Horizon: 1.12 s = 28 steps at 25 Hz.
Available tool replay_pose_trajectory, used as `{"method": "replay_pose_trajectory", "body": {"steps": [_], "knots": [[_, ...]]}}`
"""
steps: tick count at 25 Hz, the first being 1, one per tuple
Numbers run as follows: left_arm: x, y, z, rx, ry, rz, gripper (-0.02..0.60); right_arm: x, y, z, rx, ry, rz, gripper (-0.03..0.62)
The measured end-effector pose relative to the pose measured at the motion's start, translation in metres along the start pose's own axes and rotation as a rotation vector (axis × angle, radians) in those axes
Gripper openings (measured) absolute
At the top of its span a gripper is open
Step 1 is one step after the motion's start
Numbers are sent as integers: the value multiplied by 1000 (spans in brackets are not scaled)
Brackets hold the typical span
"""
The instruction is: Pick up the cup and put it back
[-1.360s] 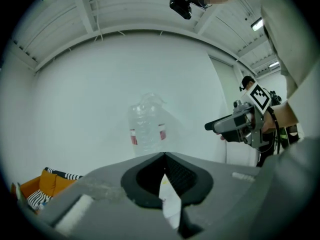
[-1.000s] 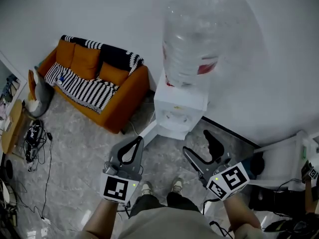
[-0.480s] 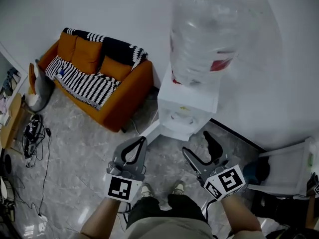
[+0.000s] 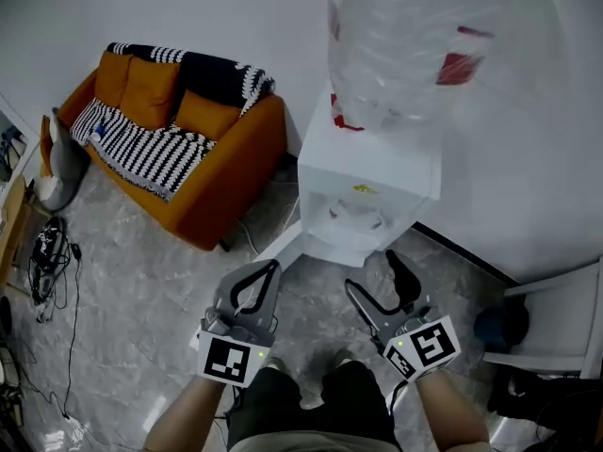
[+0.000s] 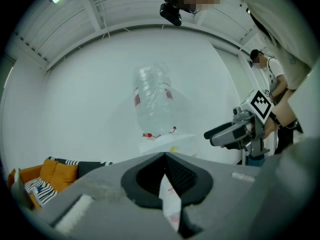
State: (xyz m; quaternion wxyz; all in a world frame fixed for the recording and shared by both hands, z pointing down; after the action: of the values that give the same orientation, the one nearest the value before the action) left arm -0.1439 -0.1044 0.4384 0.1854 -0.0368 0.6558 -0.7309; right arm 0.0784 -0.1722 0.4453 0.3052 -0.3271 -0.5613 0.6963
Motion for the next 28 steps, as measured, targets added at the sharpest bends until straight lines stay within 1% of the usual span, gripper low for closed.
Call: {"method": "replay_pose_trajectory", "body": {"steps": [5, 7, 12, 17, 19, 22, 28], "knots": [[-8, -75, 15, -7, -18, 4, 2, -16, -76, 19, 8, -23, 6, 345], [-11, -108, 23, -10, -21, -2, 2, -22, -109, 28, 11, -24, 6, 345], [-19, -189, 43, -22, -29, 12, 2, -37, -186, 49, 4, -22, 1, 345], [-21, -259, 59, -23, -26, -48, 2, -51, -253, 69, -6, -17, -15, 345], [-20, -283, 68, -31, -32, -70, 2, -58, -279, 78, -10, -12, -18, 345], [-17, -312, 83, -66, -43, -83, 2, -66, -317, 92, -7, 11, -27, 345], [-18, -359, 109, -135, -70, -57, 2, -87, -389, 114, 5, 18, -54, 345]]}}
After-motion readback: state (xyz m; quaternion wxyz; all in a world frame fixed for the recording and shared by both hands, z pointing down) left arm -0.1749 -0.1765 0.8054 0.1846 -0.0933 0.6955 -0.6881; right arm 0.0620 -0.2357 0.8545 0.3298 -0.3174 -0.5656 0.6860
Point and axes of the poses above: the fingertips, and each gripper's own axes: z forward along the fingers, x to its left, y out of its top, the point moved 8 cm from there along -z, backward along the fingers, and after that the axes turned 2 degrees about z, right-handed, at the moved point
